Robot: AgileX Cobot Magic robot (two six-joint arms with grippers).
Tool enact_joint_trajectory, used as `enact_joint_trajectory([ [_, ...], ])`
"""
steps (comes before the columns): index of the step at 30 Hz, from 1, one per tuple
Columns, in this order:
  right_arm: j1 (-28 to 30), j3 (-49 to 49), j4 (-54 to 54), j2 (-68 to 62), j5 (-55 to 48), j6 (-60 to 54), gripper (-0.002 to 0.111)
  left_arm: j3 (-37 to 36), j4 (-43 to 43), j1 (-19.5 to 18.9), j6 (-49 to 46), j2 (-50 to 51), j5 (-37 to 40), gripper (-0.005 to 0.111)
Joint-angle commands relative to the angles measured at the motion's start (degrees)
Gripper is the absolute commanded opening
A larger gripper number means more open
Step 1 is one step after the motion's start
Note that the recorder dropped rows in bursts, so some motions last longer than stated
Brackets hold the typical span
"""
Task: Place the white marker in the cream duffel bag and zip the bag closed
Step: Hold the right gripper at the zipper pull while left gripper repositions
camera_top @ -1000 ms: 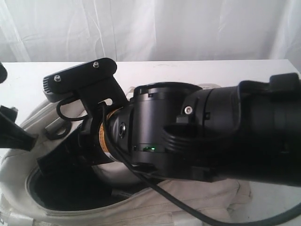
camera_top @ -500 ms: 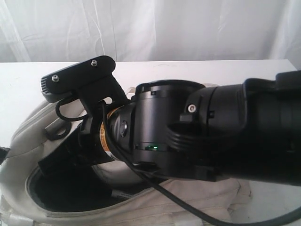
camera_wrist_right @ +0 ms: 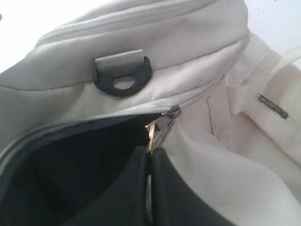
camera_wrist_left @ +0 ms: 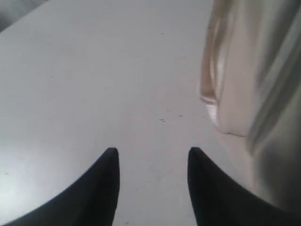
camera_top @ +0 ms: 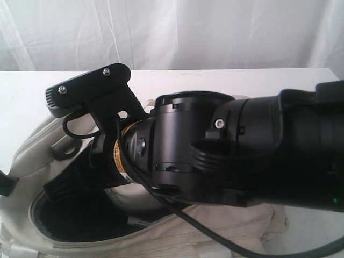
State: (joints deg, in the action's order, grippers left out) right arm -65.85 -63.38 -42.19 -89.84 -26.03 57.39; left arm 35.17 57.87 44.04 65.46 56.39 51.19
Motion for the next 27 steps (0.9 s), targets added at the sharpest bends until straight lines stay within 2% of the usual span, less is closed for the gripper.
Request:
enact_joint_trajectory([
  [1,-0.4,0.2,-0.4,0.8,1.0,-1.8,0.000,5.0,-5.4,-0.2,0.1,-0.5,-6.5,0.050],
  [4,-0.4,0.2,-0.4,0.8,1.0,-1.9,0.000,8.2,-5.7,-1.4,0.1,-0.5,-6.5,0.050],
  [7,-0.4,0.2,-0.4,0.8,1.0,-2.2,0.000,12.1,-7.0,-6.3,0.2,-0.5,-8.2,0.049],
  [9,-0.4,0.2,-0.4,0.8,1.0,-3.3,0.000,13.5,-9.4,-9.9,-1.4,-0.5,-12.5,0.041],
  [11,-0.4,0.2,-0.4,0.8,1.0,-3.3,0.000,13.5,-11.4,-14.1,-1.5,-0.5,-15.6,0.024],
  [13,-0.4,0.2,-0.4,0.8,1.0,-3.3,0.000,13.5,-13.2,-17.1,-1.5,-0.3,-16.7,0.012],
  [15,-0.4,0.2,-0.4,0.8,1.0,-3.2,0.000,13.5,-15.2,-19.8,-1.5,0.0,-17.8,0.003],
  [17,-0.4,0.2,-0.4,0.8,1.6,-3.2,0.000,13.5,-18.6,-23.3,-1.5,1.1,-21.2,0.000],
  [19,-0.4,0.2,-0.4,0.8,2.1,-3.2,0.000,13.5,-23.0,-24.5,-3.4,2.5,-24.6,0.000],
  [20,-0.4,0.2,-0.4,0.8,2.1,-3.2,0.000,13.5,-28.2,-24.5,-8.9,4.1,-27.8,0.000],
  [22,-0.4,0.2,-0.4,0.8,2.0,-3.2,0.000,13.5,-33.3,-24.5,-14.6,6.4,-30.4,0.000],
  [25,-0.4,0.2,-0.4,0.8,1.8,-3.2,0.000,13.5,-32.8,-24.6,-16.8,8.2,-30.6,0.000],
  [27,-0.4,0.2,-0.4,0.8,1.5,-3.2,0.000,13.5,-28.4,-24.6,-16.6,9.0,-30.6,0.000],
])
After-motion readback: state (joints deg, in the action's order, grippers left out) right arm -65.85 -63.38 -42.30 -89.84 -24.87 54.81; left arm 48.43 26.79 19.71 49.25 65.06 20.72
